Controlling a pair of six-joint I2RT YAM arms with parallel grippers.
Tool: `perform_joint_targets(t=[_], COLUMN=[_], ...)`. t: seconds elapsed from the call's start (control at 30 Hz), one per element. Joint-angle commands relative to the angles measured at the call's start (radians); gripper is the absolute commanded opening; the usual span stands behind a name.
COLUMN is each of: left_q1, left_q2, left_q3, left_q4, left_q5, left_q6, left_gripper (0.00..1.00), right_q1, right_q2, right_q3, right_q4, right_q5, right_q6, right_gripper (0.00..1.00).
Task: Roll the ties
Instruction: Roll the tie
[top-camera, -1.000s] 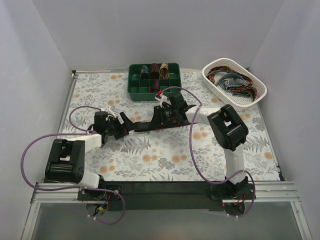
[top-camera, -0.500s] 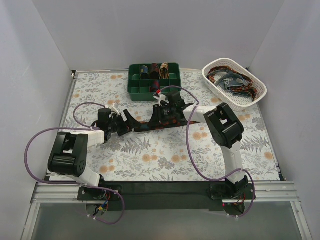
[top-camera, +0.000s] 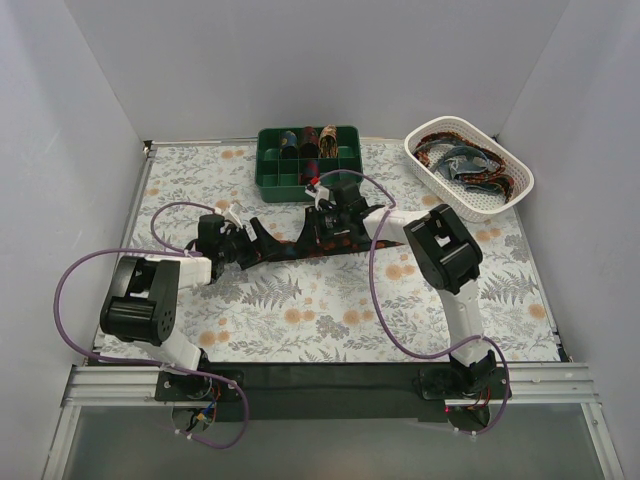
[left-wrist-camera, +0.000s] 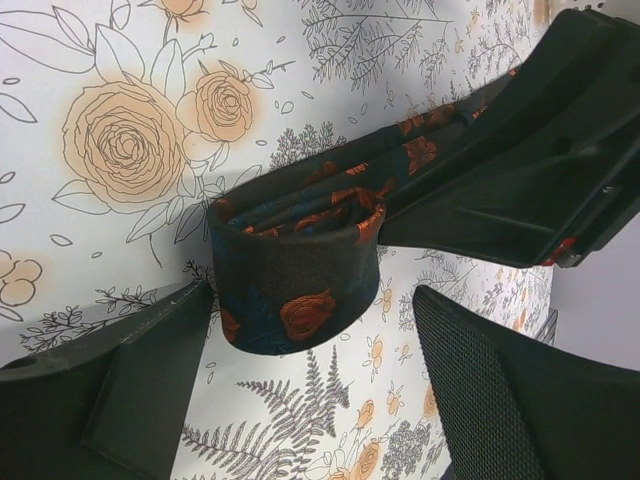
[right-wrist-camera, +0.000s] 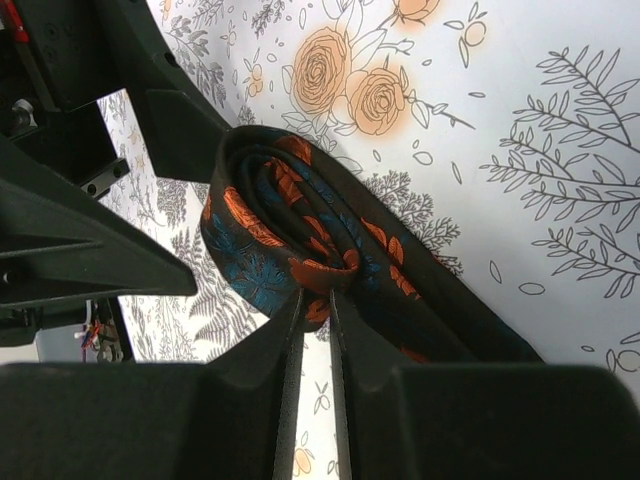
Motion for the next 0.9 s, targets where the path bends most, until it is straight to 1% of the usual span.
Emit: perform_joint_targets(t=[0.0,0.43,0.73,0.87], left_q1=[-0.010,-0.010,-0.024,-0.044], left_q2=[0.027,0.049,0.090,0.107], left_q3=[0.008,0.012,0.006,0.011], left_q4=[-0.037,-0.028,-0.003,0.009], left_q5=[0.004,-0.006,-0.029,-0.048], left_q6=[0.025,0.024,0.031,0.034], left_gripper=[0.74,0.74,0.73,0.70], right_q1=[0.004,0.001,0.000,-0.002], right_q2=[0.023,0.061,0.075,0.080], right_q3=[0.043,0.062,0.072,0.075], right_q4=[0.025,0.025,0.025,0.025], right_q5=[-0.013,-0.010,-0.019,-0.021], right_q6=[-0.001,-0.005,-0.001,0.001], right_gripper=[0.19,0.19,0.19,0.19])
